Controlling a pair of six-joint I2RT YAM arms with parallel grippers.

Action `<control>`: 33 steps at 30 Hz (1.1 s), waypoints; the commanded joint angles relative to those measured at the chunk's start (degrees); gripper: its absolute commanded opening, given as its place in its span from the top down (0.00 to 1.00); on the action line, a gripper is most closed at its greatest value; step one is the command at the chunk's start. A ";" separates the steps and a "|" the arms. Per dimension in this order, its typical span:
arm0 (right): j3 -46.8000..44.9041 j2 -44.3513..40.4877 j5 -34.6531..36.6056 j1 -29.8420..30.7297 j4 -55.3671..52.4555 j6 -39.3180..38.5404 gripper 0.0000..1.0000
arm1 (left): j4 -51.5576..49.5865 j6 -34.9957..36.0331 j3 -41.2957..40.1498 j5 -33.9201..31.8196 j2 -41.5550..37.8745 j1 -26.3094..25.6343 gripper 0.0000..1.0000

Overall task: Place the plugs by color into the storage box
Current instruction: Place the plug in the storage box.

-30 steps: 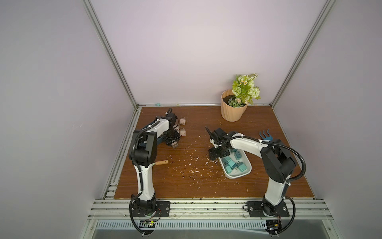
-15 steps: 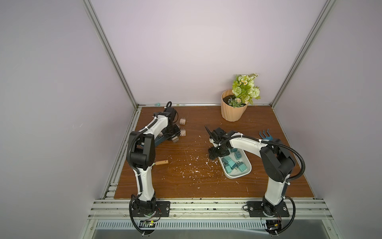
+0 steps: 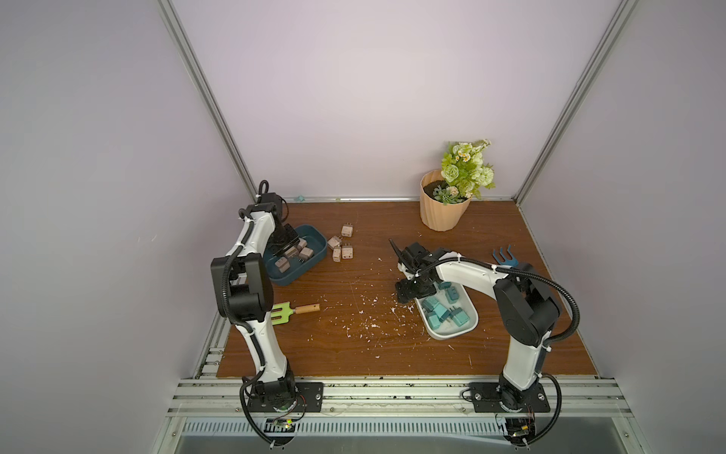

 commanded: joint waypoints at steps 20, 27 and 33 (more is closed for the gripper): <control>0.99 2.01 -0.07 0.75 -2.04 0.40 0.20 | -1.82 5.28 5.56 -4.27 14.07 0.03 0.57; 1.47 2.36 -0.14 0.70 -1.92 0.82 0.20 | -1.84 5.46 5.05 -4.21 14.97 0.08 0.41; 1.66 2.27 0.09 0.87 -1.87 1.18 0.20 | -1.90 5.02 5.79 -5.38 9.04 0.00 0.20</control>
